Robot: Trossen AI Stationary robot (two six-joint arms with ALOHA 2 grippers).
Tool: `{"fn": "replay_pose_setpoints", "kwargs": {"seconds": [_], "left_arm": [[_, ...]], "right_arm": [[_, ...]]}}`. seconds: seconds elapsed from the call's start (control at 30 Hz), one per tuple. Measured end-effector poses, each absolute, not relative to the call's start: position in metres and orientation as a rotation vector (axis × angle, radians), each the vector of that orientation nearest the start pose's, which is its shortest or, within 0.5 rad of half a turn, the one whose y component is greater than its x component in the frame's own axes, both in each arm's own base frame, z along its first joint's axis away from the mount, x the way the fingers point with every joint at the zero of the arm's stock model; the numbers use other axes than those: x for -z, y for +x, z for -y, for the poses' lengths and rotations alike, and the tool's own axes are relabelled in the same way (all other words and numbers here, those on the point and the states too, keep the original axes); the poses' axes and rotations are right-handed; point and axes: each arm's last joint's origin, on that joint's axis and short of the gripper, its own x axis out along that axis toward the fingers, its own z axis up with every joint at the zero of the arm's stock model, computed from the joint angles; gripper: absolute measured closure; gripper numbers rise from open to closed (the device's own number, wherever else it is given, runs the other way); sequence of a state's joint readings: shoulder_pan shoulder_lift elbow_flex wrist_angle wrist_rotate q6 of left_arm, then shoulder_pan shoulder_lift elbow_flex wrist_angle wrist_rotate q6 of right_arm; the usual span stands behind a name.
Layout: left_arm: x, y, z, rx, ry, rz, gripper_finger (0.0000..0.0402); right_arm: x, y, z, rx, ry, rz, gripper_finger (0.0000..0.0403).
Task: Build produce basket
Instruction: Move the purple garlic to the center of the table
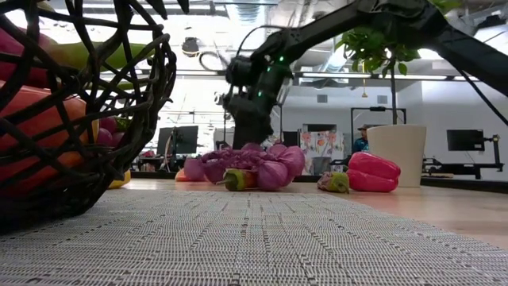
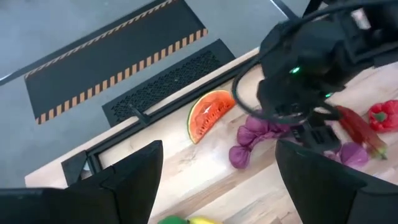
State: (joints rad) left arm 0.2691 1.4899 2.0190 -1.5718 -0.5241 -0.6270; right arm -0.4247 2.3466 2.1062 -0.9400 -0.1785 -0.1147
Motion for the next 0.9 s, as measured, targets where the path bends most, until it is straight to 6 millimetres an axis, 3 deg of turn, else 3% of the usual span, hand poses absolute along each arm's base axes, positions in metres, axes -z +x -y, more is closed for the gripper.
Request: {"fn": "replay_pose_setpoints", "kwargs": {"seconds": [0.13, 0.23, 0.33, 0.5, 0.57, 0.73, 0.9], "left_arm": [[-0.459, 0.216, -0.074, -1.011, -0.399, -0.809, 0.0105], [-0.459, 0.216, -0.074, -1.01, -0.395, -0.811, 0.0105], [-0.459, 0.216, -0.074, -1.016, -0.403, -0.805, 0.0105], [-0.46, 0.214, -0.074, -1.017, -0.404, -0.799, 0.0105], [-0.46, 0.214, -0.074, -1.021, -0.403, -0.797, 0.0105], [-0.46, 0.214, -0.074, -1.023, -0.403, -0.795, 0.0105], [-0.46, 0.214, -0.074, -1.025, -0.403, -0.794, 0.0105]], "right_arm": [[-0.187, 0.45, 0.197, 0.211, 0.222, -1.238, 0.005], [-0.187, 0.449, 0.196, 0.219, 0.224, -1.261, 0.0073], [-0.186, 0.446, 0.193, 0.217, 0.234, -1.304, 0.0128], [-0.19, 0.442, 0.192, 0.2, 0.231, -1.324, 0.0259], [-0.195, 0.439, 0.194, 0.183, 0.218, -1.325, 0.0261], [-0.225, 0.428, 0.206, 0.195, 0.212, -1.236, 0.0261], [-0.269, 0.415, 0.228, 0.293, 0.203, -1.021, 0.0261]]}}
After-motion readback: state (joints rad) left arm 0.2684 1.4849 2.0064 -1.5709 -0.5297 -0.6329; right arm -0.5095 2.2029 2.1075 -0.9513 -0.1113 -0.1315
